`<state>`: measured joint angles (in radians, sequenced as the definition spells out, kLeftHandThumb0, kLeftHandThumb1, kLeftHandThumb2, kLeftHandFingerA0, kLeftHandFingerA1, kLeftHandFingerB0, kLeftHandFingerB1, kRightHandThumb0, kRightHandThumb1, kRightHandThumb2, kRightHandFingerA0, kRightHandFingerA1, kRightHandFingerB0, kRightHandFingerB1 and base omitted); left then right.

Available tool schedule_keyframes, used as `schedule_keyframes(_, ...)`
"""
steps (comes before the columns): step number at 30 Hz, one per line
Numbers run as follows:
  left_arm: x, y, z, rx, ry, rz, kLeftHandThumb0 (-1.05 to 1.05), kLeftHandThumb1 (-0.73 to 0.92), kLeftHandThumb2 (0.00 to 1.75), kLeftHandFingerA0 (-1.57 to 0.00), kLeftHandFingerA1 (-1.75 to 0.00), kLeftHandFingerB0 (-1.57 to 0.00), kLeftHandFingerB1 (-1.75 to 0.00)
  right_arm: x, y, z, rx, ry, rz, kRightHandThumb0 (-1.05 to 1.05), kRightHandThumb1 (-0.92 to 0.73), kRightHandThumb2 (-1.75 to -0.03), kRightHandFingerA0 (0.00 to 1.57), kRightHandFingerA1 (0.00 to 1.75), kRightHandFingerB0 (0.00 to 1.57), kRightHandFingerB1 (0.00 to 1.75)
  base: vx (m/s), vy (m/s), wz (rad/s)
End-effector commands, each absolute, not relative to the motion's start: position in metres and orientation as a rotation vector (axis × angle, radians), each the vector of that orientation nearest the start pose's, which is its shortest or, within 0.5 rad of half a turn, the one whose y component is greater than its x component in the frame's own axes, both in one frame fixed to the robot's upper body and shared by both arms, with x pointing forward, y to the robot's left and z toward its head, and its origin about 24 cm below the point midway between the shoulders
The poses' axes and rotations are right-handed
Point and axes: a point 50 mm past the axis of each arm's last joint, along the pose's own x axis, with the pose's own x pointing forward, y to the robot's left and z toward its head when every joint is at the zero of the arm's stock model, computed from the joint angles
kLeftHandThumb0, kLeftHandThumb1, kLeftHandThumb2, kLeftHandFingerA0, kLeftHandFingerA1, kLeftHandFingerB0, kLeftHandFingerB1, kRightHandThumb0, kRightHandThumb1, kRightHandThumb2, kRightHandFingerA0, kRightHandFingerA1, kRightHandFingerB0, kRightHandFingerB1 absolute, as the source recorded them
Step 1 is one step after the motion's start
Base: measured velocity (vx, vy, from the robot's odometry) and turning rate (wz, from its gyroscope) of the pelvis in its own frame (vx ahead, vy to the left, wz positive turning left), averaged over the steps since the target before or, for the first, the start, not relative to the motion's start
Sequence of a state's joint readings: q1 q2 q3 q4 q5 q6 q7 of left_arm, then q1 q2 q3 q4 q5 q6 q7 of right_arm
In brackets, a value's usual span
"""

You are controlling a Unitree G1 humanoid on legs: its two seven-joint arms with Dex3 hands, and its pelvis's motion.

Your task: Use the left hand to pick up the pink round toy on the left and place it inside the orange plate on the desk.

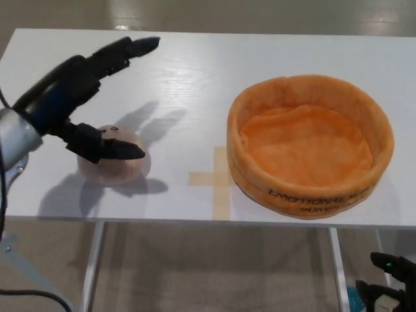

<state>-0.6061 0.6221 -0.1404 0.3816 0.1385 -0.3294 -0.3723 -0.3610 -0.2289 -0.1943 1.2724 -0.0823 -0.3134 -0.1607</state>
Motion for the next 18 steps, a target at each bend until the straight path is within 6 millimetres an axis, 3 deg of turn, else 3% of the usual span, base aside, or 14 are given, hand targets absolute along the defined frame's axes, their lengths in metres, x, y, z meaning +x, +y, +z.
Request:
schedule_keyframes(1,0.36,0.205,0.128,1.344,-0.169,-0.386,-0.49,0.35,0.68,0.0,0.0,-0.01,-0.14,0.24,-0.25,-0.085,-0.237,0.579,-0.325,-0.17,-0.53,-0.56,0.56,0.48,0.53,0.42,0.0,0.0,0.0)
schedule_keyframes(10,0.365,0.207,0.103,1.401,-0.065,-0.402,-0.49,0.36,0.69,0.0,0.0,-0.04,-0.18,0.24,-0.25,-0.085,-0.236,0.58,-0.322,-0.15,-0.53,-0.55,0.54,0.48,0.54,0.43,0.0,0.0,0.0)
schedule_keyframes(18,0.365,0.211,0.094,1.396,-0.044,-0.412,-0.45,0.34,0.66,0.0,0.0,-0.05,-0.2,0.241,-0.251,-0.085,-0.229,0.587,-0.322,-0.16,-0.52,-0.55,0.54,0.47,0.55,0.43,0.0,0.0,0.0)
